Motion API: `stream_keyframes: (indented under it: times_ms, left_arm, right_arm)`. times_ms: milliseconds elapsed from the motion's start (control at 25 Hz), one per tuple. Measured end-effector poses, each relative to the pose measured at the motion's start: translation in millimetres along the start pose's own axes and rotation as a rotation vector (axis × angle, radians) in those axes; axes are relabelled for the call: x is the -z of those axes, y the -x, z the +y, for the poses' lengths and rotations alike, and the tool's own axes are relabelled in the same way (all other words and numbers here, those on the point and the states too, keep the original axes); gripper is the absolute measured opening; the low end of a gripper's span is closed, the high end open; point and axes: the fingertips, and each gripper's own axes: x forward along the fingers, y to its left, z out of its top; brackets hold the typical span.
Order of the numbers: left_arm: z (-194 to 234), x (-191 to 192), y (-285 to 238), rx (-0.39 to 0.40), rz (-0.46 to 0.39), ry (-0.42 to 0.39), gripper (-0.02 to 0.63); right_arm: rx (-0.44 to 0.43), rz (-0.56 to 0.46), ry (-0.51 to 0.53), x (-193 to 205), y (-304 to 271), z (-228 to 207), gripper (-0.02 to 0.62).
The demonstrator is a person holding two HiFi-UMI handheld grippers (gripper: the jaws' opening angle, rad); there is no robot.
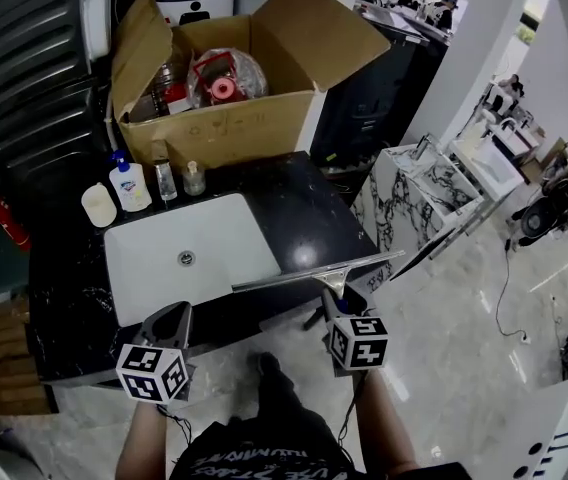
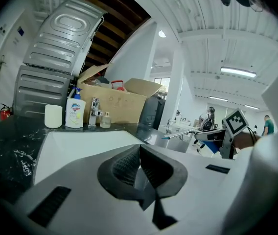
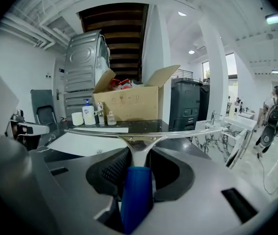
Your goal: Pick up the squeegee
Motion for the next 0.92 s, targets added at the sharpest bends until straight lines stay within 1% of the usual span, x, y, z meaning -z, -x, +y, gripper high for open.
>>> stream_keyframes:
  times_ms: [280,560,720,920]
  left_arm:
    - [-10,22,42,0.025,0.014,-0.004,0.020]
    - [-16,35,64,0.045,0.024,-0.005,0.020]
    - [-18,37,69,0.050,0.023,-0.007,0.020]
    - [-14,39,73,0.063,0.028,-0.007,0.020]
  right_arm:
    - [0.030,0.008,-0.021,38,49,18,0.155]
    - [0.051,0.024,-0.042,65,76,28,0.155]
    - [0.064,0.027,-0.051,73,85,29,0.155]
    - [0.079,0.022,-0.044,71,87,37,0.155]
